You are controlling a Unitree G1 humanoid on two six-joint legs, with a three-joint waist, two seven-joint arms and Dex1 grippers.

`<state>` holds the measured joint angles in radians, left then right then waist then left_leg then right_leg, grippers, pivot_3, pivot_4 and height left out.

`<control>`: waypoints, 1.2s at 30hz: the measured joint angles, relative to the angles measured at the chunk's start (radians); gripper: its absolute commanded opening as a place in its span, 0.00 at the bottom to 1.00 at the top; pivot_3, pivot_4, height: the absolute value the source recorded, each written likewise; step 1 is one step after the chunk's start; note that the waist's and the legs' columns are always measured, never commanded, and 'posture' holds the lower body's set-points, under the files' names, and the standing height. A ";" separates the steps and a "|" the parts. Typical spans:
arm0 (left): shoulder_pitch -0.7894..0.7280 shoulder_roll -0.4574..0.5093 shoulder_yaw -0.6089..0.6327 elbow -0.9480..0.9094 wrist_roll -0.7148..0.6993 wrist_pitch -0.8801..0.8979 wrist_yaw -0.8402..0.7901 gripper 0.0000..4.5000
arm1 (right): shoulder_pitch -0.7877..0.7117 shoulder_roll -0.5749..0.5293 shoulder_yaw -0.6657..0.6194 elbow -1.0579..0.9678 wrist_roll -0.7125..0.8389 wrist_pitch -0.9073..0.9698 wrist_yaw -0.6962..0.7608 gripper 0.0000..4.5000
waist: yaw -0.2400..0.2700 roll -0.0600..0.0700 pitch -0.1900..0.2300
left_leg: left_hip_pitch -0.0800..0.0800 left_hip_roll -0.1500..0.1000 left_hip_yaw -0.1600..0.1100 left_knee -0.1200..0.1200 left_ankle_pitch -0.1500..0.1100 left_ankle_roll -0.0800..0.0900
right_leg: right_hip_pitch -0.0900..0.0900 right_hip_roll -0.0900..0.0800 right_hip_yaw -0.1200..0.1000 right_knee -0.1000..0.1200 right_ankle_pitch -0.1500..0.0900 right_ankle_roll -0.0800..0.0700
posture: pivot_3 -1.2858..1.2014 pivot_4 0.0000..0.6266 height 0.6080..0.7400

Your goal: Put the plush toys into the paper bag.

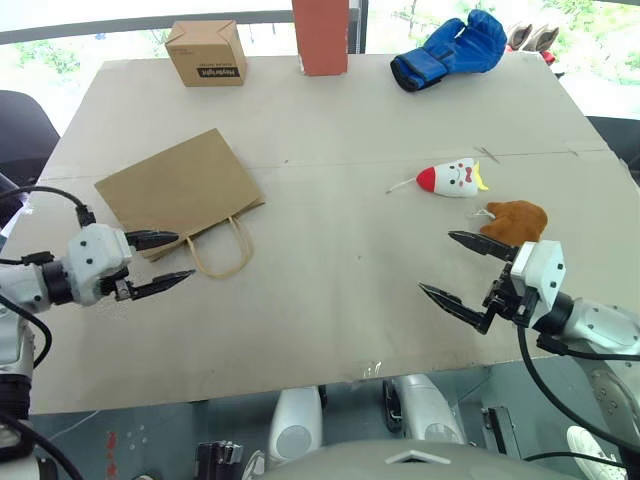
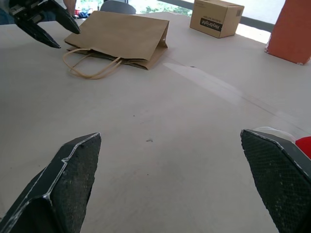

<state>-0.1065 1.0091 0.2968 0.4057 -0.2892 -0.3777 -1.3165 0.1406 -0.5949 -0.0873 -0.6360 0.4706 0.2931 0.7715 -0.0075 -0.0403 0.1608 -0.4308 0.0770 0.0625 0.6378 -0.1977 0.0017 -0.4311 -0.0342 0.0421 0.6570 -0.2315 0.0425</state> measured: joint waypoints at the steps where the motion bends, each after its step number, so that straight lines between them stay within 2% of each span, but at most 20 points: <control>1: -0.006 -0.001 -0.009 0.010 0.016 -0.017 0.005 0.75 | 0.000 0.000 0.000 0.000 0.000 -0.001 0.001 1.00 | -0.001 0.000 0.000 | 0.000 0.000 0.000 0.000 0.000 0.000 | 0.000 0.000 0.000 0.000 0.000 0.000 | 0.52 0.24 1.00; 8: -0.087 -0.019 -0.096 0.118 0.132 -0.201 0.058 0.75 | 0.020 0.000 -0.001 -0.007 0.000 -0.003 -0.009 1.00 | -0.001 0.000 0.000 | 0.000 0.000 0.000 0.000 0.000 0.000 | 0.000 0.000 0.000 0.000 0.000 0.000 | 0.52 0.24 1.00; 10: -0.097 -0.021 -0.104 0.135 0.131 -0.206 0.061 0.64 | 0.024 0.000 -0.001 -0.013 0.000 -0.003 -0.015 1.00 | -0.003 0.000 0.000 | 0.000 0.000 0.000 0.000 0.000 0.000 | 0.000 0.001 0.000 0.001 0.000 0.000 | 0.52 0.24 1.00; 12: -0.107 -0.028 -0.109 0.135 0.124 -0.201 0.060 0.47 | 0.024 0.000 0.000 -0.015 0.000 -0.003 -0.018 1.00 | -0.003 0.000 0.000 | 0.000 0.000 0.000 0.000 0.000 0.000 | 0.000 0.001 0.000 0.001 0.000 0.000 | 0.52 0.24 1.00; 16: -0.106 -0.083 -0.110 0.084 0.065 -0.098 0.073 0.06 | 0.006 0.002 0.010 -0.015 -0.006 0.005 -0.037 1.00 | -0.002 0.000 0.000 | 0.000 0.000 0.000 0.002 0.000 0.000 | 0.000 0.001 0.000 0.002 0.000 0.000 | 0.52 0.24 1.00; 17: -0.106 -0.094 -0.110 0.070 0.050 -0.078 0.080 0.03 | 0.000 0.004 0.012 -0.015 -0.008 0.007 -0.041 1.00 | -0.002 0.000 0.000 | 0.000 0.000 0.000 0.002 0.000 0.000 | 0.000 0.001 0.000 0.002 0.000 0.000 | 0.52 0.24 1.00; 20: -0.101 -0.133 -0.106 -0.035 -0.024 0.067 0.119 0.03 | -0.019 0.015 0.027 -0.014 -0.017 0.021 -0.068 1.00 | -0.001 0.000 0.000 | -0.001 0.000 0.000 0.004 0.000 0.000 | 0.000 0.001 0.000 0.003 0.000 0.001 | 0.52 0.24 1.00; 22: -0.093 -0.200 -0.106 -0.218 -0.123 0.234 0.189 0.03 | -0.056 0.041 0.072 -0.014 -0.042 0.052 -0.115 1.00 | -0.002 -0.001 0.000 | -0.001 0.000 0.000 0.005 0.000 0.000 | 0.000 0.001 0.000 0.004 0.000 0.001 | 0.52 0.24 1.00; 24: -0.092 -0.231 -0.106 -0.314 -0.175 0.328 0.238 0.03 | -0.072 0.048 0.092 -0.013 -0.049 0.085 -0.137 1.00 | -0.004 0.000 0.000 | -0.001 0.000 -0.001 0.005 0.000 0.000 | 0.001 0.001 0.000 0.005 0.000 0.001 | 0.52 0.24 1.00; 25: -0.092 -0.234 -0.106 -0.322 -0.181 0.338 0.244 0.01 | -0.075 0.049 0.094 -0.013 -0.049 0.090 -0.138 0.94 | -0.004 -0.001 0.000 | 0.000 0.000 -0.001 0.005 0.000 0.000 | 0.001 0.001 0.000 0.005 0.000 0.001 | 0.52 0.24 1.00; 28: -0.096 -0.304 -0.102 -0.478 -0.287 0.513 0.354 0.00 | -0.176 0.092 0.166 0.034 -0.049 0.149 -0.153 0.75 | -0.008 -0.001 0.000 | 0.000 0.001 -0.001 0.007 0.000 0.000 | 0.001 0.002 0.001 0.005 0.000 0.001 | 0.52 0.24 1.00; 30: -0.096 -0.340 -0.106 -0.566 -0.345 0.593 0.407 0.00 | -0.259 0.134 0.225 0.100 -0.075 0.161 -0.160 0.54 | -0.010 0.000 0.000 | 0.000 0.001 -0.002 0.007 0.000 0.000 | 0.001 0.004 0.001 0.006 0.000 0.001 | 0.52 0.24 1.00; 31: -0.090 -0.349 -0.103 -0.612 -0.377 0.642 0.435 0.00 | -0.315 0.165 0.263 0.155 -0.096 0.162 -0.163 0.40 | -0.011 -0.001 0.000 | 0.000 0.001 -0.002 0.007 0.000 0.000 | 0.001 0.005 0.001 0.006 0.001 0.001 | 0.52 0.24 1.00; 35: -0.064 -0.365 -0.084 -0.692 -0.457 0.748 0.489 0.00 | -0.484 0.258 0.338 0.336 -0.137 0.145 -0.140 0.01 | -0.011 0.000 0.000 | 0.000 0.002 -0.003 0.007 0.000 0.000 | 0.001 0.006 0.001 0.006 0.001 0.002 | 0.52 0.24 1.00; 36: -0.056 -0.370 -0.078 -0.708 -0.477 0.772 0.500 0.00 | -0.539 0.292 0.352 0.396 -0.145 0.134 -0.128 0.01 | -0.012 0.000 0.000 | 0.000 0.002 -0.003 0.007 0.000 0.000 | 0.001 0.006 0.001 0.006 0.002 0.002 | 0.52 0.24 1.00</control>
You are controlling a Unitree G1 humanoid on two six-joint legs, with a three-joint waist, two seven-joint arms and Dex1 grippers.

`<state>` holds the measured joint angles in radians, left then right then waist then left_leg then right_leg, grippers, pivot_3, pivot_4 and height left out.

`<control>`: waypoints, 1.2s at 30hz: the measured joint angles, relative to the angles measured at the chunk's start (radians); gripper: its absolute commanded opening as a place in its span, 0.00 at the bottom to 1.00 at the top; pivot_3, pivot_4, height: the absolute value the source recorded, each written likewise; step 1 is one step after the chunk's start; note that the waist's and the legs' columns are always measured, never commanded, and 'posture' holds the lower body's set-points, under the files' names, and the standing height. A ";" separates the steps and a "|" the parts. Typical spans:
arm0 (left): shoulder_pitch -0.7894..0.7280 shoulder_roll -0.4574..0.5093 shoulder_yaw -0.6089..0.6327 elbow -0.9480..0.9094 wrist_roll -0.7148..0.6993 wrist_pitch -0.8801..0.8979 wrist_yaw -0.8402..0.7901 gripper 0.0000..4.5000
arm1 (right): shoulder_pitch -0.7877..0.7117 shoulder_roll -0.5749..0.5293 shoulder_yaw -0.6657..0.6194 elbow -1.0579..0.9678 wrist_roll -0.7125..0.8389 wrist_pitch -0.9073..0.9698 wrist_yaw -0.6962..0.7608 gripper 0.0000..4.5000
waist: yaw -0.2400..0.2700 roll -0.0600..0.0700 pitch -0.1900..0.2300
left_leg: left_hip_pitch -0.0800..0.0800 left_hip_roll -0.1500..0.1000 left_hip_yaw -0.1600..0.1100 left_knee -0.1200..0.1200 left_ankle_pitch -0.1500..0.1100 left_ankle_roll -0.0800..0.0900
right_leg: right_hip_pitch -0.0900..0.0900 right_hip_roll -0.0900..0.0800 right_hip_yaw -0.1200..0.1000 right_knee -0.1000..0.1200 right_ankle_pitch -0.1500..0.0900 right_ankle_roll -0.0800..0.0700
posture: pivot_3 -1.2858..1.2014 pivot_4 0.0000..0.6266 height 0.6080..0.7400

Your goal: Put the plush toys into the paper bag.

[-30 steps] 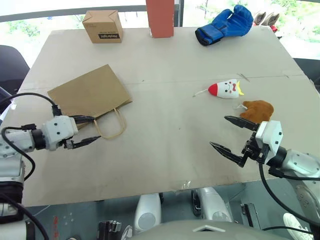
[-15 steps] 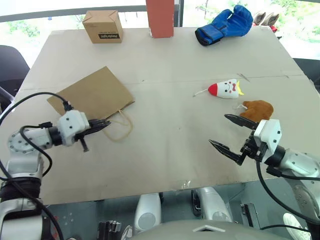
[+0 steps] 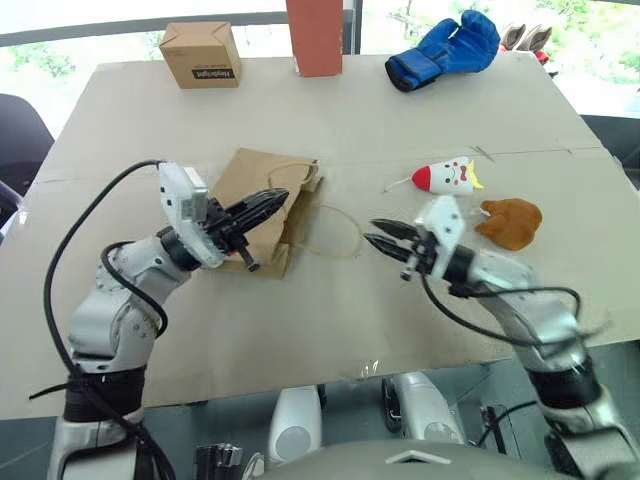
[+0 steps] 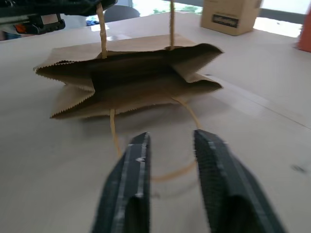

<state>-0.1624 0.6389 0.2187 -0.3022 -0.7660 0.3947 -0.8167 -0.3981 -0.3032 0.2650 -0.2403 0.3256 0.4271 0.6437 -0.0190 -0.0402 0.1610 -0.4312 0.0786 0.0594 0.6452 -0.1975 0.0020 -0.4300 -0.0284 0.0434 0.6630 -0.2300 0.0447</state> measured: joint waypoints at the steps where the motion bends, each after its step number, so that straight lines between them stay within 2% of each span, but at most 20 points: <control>1: 0.005 -0.003 0.003 -0.013 -0.016 0.017 0.009 0.00 | -0.039 0.019 0.012 0.042 -0.005 -0.012 0.014 0.01 | 0.001 0.000 0.000 | 0.000 0.000 0.000 0.000 0.000 0.000 | 0.000 0.000 0.000 0.000 0.001 0.001 | 0.52 0.24 1.00; 7: 0.018 -0.038 0.014 -0.080 -0.061 0.062 0.072 0.00 | -0.188 0.100 0.097 0.342 -0.053 -0.117 0.161 0.01 | 0.009 0.000 0.000 | -0.001 0.000 -0.001 0.000 0.000 0.000 | 0.001 0.000 -0.001 -0.001 0.001 0.002 | 0.52 0.24 1.00; 10: 0.034 -0.058 0.014 -0.108 -0.062 0.063 0.095 0.00 | -0.268 0.192 0.107 0.559 -0.081 -0.189 0.205 0.01 | 0.001 0.000 0.000 | 0.000 0.000 -0.001 0.000 0.000 0.000 | 0.001 0.001 -0.001 0.000 0.001 0.001 | 0.52 0.24 1.00; 17: 0.051 -0.080 0.018 -0.153 -0.062 0.064 0.137 0.00 | -0.420 0.373 0.105 0.978 -0.179 -0.396 0.191 0.01 | 0.002 0.000 0.000 | -0.001 0.001 -0.002 -0.001 0.000 0.000 | 0.001 0.002 -0.001 -0.001 0.001 0.001 | 0.52 0.24 1.00; 20: 0.047 -0.087 0.036 -0.158 -0.061 0.063 0.180 0.00 | -0.437 0.406 0.106 1.094 -0.229 -0.445 0.168 0.01 | 0.003 0.000 0.000 | 0.000 0.001 -0.002 -0.001 0.000 0.000 | 0.001 0.002 -0.001 -0.001 0.001 0.001 | 0.52 0.24 1.00; 27: -0.012 -0.120 0.176 -0.147 -0.062 0.041 0.335 0.00 | -0.437 0.424 0.088 1.105 -0.287 -0.449 0.081 0.01 | 0.003 0.000 0.000 | 0.001 0.001 -0.002 -0.001 0.000 0.000 | 0.001 0.002 -0.001 0.000 0.001 0.001 | 0.52 0.24 1.00; 36: -0.030 -0.177 0.199 -0.158 -0.059 0.034 0.456 0.00 | -0.410 0.434 0.053 1.061 -0.315 -0.431 -0.054 0.01 | 0.005 0.000 -0.001 | 0.000 0.001 -0.002 -0.001 0.000 -0.001 | 0.002 0.001 -0.002 0.000 0.001 0.001 | 0.52 0.24 1.00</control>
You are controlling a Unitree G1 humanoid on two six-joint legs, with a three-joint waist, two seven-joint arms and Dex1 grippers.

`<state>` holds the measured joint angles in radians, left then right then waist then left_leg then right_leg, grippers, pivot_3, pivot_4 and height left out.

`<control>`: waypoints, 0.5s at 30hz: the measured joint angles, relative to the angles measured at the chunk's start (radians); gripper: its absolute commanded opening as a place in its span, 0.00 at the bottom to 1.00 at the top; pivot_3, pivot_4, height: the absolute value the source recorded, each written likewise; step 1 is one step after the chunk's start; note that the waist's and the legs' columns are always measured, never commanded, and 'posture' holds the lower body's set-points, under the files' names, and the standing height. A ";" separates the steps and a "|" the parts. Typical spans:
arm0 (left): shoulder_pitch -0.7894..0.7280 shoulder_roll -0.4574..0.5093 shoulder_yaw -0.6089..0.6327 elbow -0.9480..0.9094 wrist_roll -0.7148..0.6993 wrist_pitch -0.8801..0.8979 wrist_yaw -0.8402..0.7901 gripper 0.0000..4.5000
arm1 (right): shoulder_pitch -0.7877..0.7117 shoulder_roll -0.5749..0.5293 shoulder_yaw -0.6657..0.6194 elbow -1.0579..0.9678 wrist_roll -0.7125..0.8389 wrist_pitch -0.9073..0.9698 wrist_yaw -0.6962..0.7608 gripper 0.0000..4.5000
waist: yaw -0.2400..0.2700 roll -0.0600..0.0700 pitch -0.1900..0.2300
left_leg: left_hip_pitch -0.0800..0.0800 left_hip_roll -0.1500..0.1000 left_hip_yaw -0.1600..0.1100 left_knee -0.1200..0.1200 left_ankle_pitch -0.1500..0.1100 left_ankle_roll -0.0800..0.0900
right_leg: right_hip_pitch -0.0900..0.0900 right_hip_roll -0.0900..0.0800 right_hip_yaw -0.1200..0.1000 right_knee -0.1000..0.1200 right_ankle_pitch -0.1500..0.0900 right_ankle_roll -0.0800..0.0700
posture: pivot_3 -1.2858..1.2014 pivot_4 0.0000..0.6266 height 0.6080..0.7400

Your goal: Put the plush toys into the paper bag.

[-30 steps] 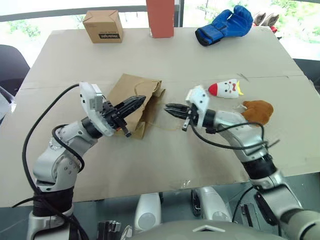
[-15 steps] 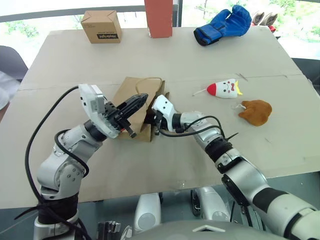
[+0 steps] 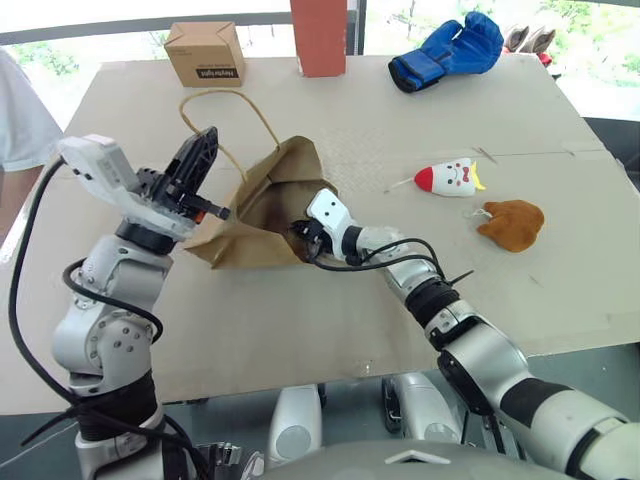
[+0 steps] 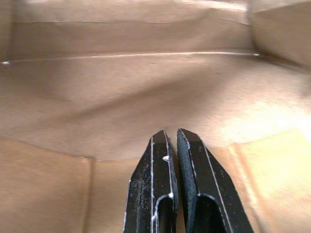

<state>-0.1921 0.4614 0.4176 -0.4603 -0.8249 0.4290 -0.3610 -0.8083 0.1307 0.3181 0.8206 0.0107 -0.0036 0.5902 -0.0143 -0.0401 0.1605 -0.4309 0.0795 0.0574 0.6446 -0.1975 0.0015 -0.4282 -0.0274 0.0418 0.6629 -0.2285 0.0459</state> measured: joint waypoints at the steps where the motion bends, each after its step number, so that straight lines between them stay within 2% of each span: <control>1: -0.001 -0.001 0.000 0.000 0.001 0.000 0.003 0.00 | 0.004 -0.001 -0.003 -0.008 0.000 0.004 -0.003 0.01 | 0.000 0.000 0.000 | 0.000 0.000 0.000 0.000 0.000 0.000 | 0.000 0.000 0.000 0.000 0.000 0.000 | 0.52 0.24 1.00; 7: -0.001 -0.016 -0.038 0.000 0.028 -0.015 0.002 0.00 | 0.053 -0.029 -0.013 -0.112 -0.001 0.057 0.010 0.01 | 0.001 0.000 0.000 | -0.001 0.000 0.000 0.000 0.000 0.000 | 0.000 0.000 0.000 -0.001 0.000 0.000 | 0.52 0.24 1.00; 10: 0.005 -0.020 -0.067 -0.002 0.051 -0.030 -0.013 0.00 | 0.090 -0.059 -0.028 -0.215 0.029 0.134 0.053 0.19 | -0.002 0.000 0.000 | -0.001 0.000 0.000 -0.001 0.000 0.000 | -0.001 0.000 0.000 -0.001 0.000 0.000 | 0.52 0.24 1.00; 12: 0.027 -0.023 -0.091 -0.003 0.070 -0.040 -0.031 0.00 | 0.140 -0.091 -0.032 -0.355 0.073 0.193 0.100 0.40 | -0.001 0.001 0.000 | -0.001 0.000 0.000 -0.003 0.000 0.000 | -0.001 0.000 0.000 -0.001 0.000 0.000 | 0.52 0.24 1.00; 13: 0.039 -0.027 -0.111 -0.003 0.082 -0.044 -0.039 0.00 | 0.170 -0.114 -0.040 -0.453 0.101 0.232 0.118 0.46 | -0.001 0.001 0.000 | -0.001 0.000 0.000 -0.003 0.000 0.000 | -0.002 0.000 0.000 -0.001 0.000 0.000 | 0.52 0.24 1.00; 15: 0.050 -0.041 -0.138 -0.003 0.094 -0.044 -0.047 0.00 | 0.192 -0.147 -0.072 -0.621 0.150 0.299 0.127 0.67 | 0.000 0.001 0.001 | -0.002 0.000 0.000 -0.003 0.000 0.000 | -0.002 0.000 0.000 -0.001 0.000 0.000 | 0.52 0.24 1.00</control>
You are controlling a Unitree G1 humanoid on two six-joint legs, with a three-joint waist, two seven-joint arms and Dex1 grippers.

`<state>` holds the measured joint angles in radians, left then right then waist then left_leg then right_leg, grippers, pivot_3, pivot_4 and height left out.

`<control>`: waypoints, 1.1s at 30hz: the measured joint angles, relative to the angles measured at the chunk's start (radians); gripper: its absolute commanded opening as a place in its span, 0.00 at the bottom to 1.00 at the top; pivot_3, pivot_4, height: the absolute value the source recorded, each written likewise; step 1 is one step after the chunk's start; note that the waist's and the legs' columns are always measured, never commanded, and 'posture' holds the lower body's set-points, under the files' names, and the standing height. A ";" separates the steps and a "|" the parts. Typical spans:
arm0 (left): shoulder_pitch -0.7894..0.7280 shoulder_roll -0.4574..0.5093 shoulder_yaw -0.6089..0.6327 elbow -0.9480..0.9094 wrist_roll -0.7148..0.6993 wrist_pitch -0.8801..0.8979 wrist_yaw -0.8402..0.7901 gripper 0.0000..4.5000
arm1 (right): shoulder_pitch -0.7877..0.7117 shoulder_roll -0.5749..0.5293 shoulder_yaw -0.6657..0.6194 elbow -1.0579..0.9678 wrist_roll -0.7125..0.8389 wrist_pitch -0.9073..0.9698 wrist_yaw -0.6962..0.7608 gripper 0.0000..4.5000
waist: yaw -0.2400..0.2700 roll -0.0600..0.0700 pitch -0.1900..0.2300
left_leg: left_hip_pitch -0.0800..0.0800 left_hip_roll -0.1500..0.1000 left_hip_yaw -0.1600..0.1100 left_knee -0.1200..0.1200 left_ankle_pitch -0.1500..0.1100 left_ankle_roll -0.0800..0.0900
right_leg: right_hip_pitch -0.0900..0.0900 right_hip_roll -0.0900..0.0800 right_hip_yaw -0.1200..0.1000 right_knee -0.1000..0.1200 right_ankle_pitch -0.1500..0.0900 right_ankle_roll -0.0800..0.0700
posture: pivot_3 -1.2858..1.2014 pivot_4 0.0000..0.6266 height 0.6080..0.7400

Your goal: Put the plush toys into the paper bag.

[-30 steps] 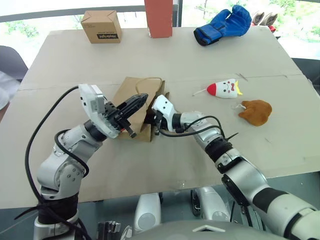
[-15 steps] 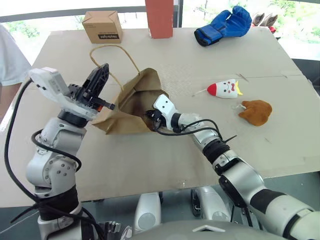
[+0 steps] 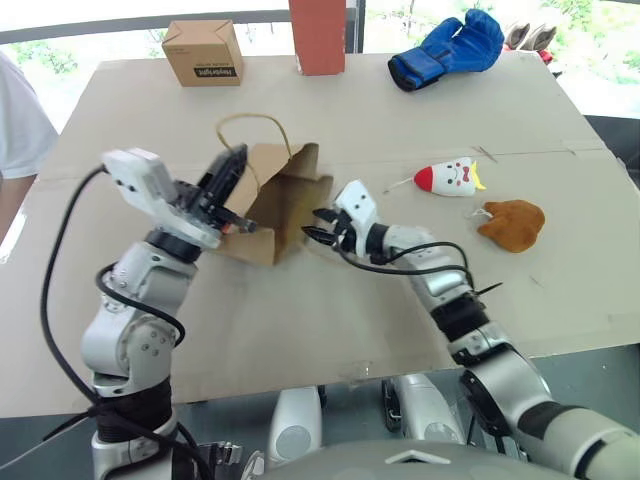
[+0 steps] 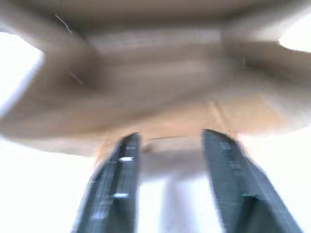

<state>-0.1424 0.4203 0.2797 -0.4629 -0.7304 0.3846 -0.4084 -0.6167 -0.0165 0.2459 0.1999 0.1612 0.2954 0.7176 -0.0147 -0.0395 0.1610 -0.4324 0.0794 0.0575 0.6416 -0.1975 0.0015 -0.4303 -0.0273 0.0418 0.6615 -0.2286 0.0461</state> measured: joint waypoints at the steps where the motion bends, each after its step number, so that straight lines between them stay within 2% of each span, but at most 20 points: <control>1: 0.001 0.000 -0.007 0.000 0.002 -0.001 -0.001 0.00 | 0.002 -0.013 -0.014 -0.057 0.013 0.023 -0.003 0.75 | 0.000 0.000 0.000 | 0.000 0.000 0.000 0.000 0.000 0.000 | 0.000 0.000 0.000 0.000 0.000 0.000 | 0.52 0.24 1.00; 3: 0.000 -0.003 -0.014 0.000 0.005 -0.006 -0.004 0.00 | 0.005 -0.044 -0.043 -0.175 0.035 0.071 -0.019 0.97 | 0.000 0.000 0.000 | 0.001 0.000 0.000 0.000 0.000 0.000 | 0.000 0.000 0.000 0.000 0.000 0.000 | 0.52 0.24 1.00; 7: 0.000 -0.014 -0.014 0.000 0.018 -0.020 -0.005 0.00 | 0.018 -0.130 -0.114 -0.358 0.087 0.211 -0.060 0.99 | 0.001 0.000 0.000 | 0.000 0.000 0.001 0.000 0.000 0.000 | 0.000 0.000 0.000 0.000 -0.002 -0.003 | 0.52 0.24 1.00; 9: 0.000 -0.017 -0.015 0.000 0.021 -0.021 -0.005 0.00 | 0.016 -0.184 -0.144 -0.405 0.107 0.279 -0.071 0.99 | 0.002 0.000 0.000 | 0.000 0.000 0.001 0.000 0.000 0.000 | 0.000 0.000 0.001 -0.001 -0.002 -0.004 | 0.52 0.24 1.00; 12: -0.001 -0.022 -0.015 0.001 0.022 -0.022 -0.005 0.00 | -0.019 -0.307 -0.141 -0.396 0.055 0.368 -0.109 0.99 | 0.001 0.000 0.000 | 0.001 -0.001 0.002 0.001 0.000 0.000 | 0.000 -0.001 0.001 -0.001 -0.002 -0.004 | 0.52 0.24 1.00; 14: -0.005 -0.030 -0.018 0.002 0.023 -0.023 -0.004 0.00 | -0.085 -0.385 -0.135 -0.275 -0.025 0.405 -0.161 0.99 | 0.001 0.000 0.000 | 0.001 -0.001 0.003 0.001 0.000 0.000 | 0.000 -0.001 0.002 -0.001 -0.002 -0.004 | 0.52 0.24 1.00; 16: -0.010 -0.037 -0.025 0.004 0.030 -0.026 -0.003 0.00 | -0.160 -0.441 -0.094 -0.066 -0.123 0.399 -0.208 0.99 | 0.000 0.000 0.000 | 0.001 -0.001 0.003 0.001 0.000 0.000 | 0.000 -0.001 0.002 -0.001 -0.002 -0.004 | 0.52 0.24 1.00; 20: -0.018 -0.049 -0.036 0.009 0.041 -0.029 -0.002 0.00 | -0.270 -0.422 -0.021 0.335 -0.222 0.312 -0.230 0.99 | -0.008 0.000 0.000 | 0.001 -0.001 0.003 -0.002 0.000 0.000 | -0.001 0.000 0.004 -0.003 -0.002 -0.003 | 0.52 0.24 1.00; 22: -0.019 -0.055 -0.037 0.010 0.042 -0.030 -0.001 0.00 | -0.352 -0.394 -0.023 0.499 -0.233 0.248 -0.214 0.79 | -0.018 0.000 0.000 | 0.001 -0.001 0.003 -0.003 0.000 0.000 | -0.001 0.000 0.004 -0.003 0.000 0.000 | 0.52 0.24 1.00; 24: -0.019 -0.057 -0.038 0.010 0.042 -0.030 -0.001 0.00 | -0.375 -0.388 -0.023 0.564 -0.240 0.219 -0.204 0.62 | -0.021 0.000 0.000 | 0.001 -0.001 0.003 -0.003 0.000 0.000 | -0.001 0.000 0.004 -0.003 0.000 0.000 | 0.52 0.24 1.00; 25: -0.017 -0.057 -0.036 0.010 0.042 -0.030 0.000 0.00 | -0.385 -0.385 -0.025 0.594 -0.239 0.196 -0.195 0.56 | -0.022 0.000 0.000 | 0.001 -0.001 0.003 -0.003 0.000 0.000 | -0.001 0.000 0.004 -0.003 0.000 0.000 | 0.52 0.24 1.00; 26: -0.016 -0.057 -0.035 0.009 0.041 -0.030 0.000 0.00 | -0.395 -0.377 -0.031 0.627 -0.240 0.171 -0.192 0.42 | -0.023 0.000 0.000 | 0.001 -0.001 0.003 -0.003 0.000 0.000 | -0.001 0.000 0.004 -0.003 0.000 0.000 | 0.52 0.24 1.00; 29: -0.006 -0.064 -0.031 0.002 0.028 -0.029 0.003 0.00 | -0.380 -0.379 -0.062 0.617 -0.228 0.115 -0.181 0.21 | -0.024 0.000 0.000 | 0.001 -0.001 0.003 -0.003 0.000 0.000 | -0.001 0.000 0.004 -0.003 0.000 0.000 | 0.52 0.24 1.00; 30: 0.000 -0.066 -0.031 -0.002 0.019 -0.028 0.004 0.00 | -0.350 -0.383 -0.082 0.572 -0.211 0.078 -0.165 0.10 | -0.023 0.000 0.000 | 0.000 -0.001 0.003 -0.003 0.000 0.000 | -0.001 0.000 0.004 -0.004 0.000 0.001 | 0.52 0.24 1.00; 31: 0.005 -0.066 -0.029 -0.006 0.015 -0.026 0.004 0.00 | -0.326 -0.384 -0.090 0.531 -0.199 0.041 -0.148 0.02 | -0.023 0.000 0.000 | 0.000 -0.001 0.003 -0.003 0.000 0.000 | -0.001 0.000 0.004 -0.004 0.000 0.001 | 0.52 0.24 1.00; 33: 0.008 -0.066 -0.024 -0.010 -0.006 -0.021 0.004 0.00 | -0.243 -0.396 -0.093 0.383 -0.185 -0.082 -0.088 0.01 | -0.023 0.000 0.001 | 0.001 -0.001 0.003 -0.004 0.000 0.000 | -0.001 0.000 0.004 -0.004 0.000 0.001 | 0.52 0.24 1.00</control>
<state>-0.1348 0.3542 0.2560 -0.4732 -0.7362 0.3632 -0.4046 -0.8598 -0.4128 0.1532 0.5824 -0.0234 0.2132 0.6295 -0.0377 -0.0391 0.1616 -0.4319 0.0785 0.0601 0.6374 -0.1975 0.0019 -0.4315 -0.0271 0.0455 0.6580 -0.2286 0.0470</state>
